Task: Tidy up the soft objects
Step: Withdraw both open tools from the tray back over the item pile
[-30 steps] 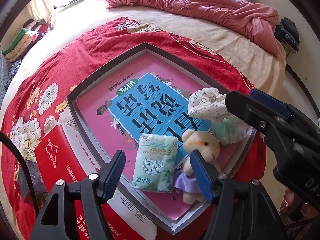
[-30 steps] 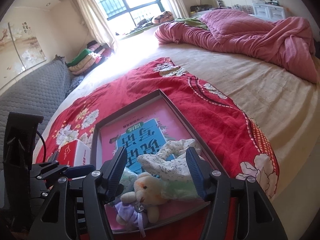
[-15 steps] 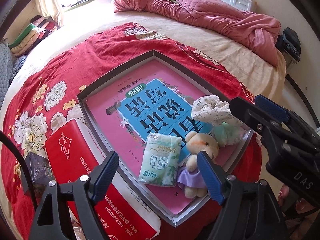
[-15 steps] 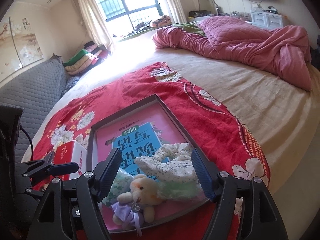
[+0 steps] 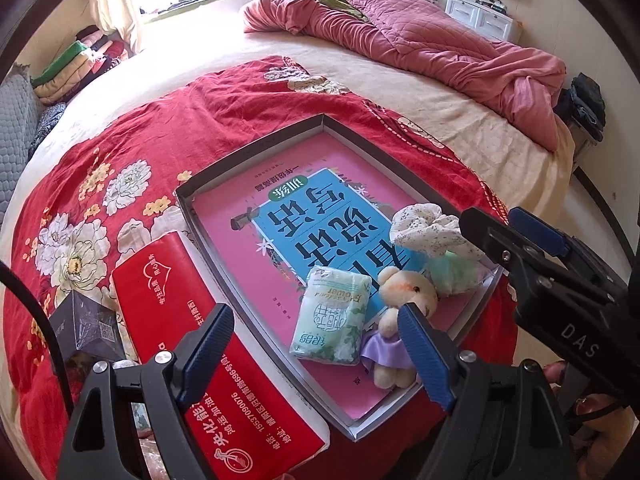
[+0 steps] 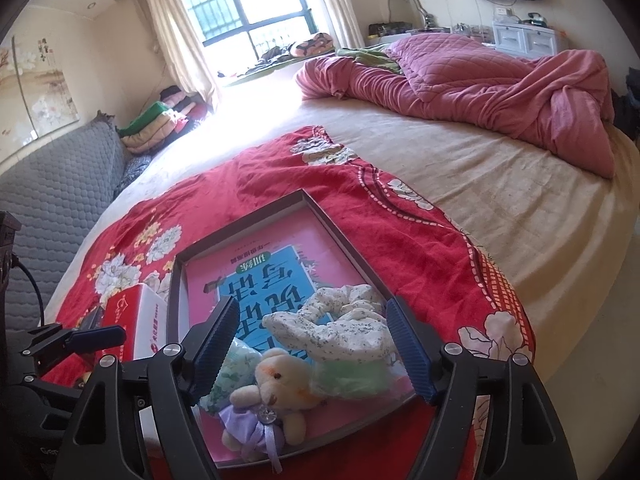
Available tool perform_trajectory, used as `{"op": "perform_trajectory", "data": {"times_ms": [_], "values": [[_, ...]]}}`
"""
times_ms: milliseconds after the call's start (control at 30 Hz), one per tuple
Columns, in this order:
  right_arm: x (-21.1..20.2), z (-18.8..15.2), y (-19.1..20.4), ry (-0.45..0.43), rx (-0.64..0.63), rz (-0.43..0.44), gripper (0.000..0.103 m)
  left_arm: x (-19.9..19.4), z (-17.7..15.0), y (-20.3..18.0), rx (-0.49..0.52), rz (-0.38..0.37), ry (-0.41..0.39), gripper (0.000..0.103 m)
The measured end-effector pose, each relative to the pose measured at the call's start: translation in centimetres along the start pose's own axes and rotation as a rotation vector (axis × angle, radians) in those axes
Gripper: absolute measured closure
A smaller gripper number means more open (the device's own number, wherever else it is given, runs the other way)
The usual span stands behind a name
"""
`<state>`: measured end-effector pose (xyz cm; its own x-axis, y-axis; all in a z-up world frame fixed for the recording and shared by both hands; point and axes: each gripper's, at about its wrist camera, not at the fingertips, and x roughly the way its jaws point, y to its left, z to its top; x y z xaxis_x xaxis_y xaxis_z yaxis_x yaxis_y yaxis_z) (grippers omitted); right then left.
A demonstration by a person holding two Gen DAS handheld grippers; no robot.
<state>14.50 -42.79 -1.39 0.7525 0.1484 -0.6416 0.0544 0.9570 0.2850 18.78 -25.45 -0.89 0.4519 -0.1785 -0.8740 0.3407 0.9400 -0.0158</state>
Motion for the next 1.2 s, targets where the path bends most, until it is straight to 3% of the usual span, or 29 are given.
{"op": "perform_trajectory", "data": {"times_ms": [433, 1200], "values": [[-1.6, 0.0, 2.1, -0.047, -0.089, -0.069, 0.026, -2.8, -0.8, 1.9, -0.052, -0.02, -0.048, 0.019], [-5.8, 0.7, 4.5, -0.087, -0.113, -0.058, 0.025, -7.8, -3.1, 4.0, -0.087, -0.011, -0.118, 0.019]]}}
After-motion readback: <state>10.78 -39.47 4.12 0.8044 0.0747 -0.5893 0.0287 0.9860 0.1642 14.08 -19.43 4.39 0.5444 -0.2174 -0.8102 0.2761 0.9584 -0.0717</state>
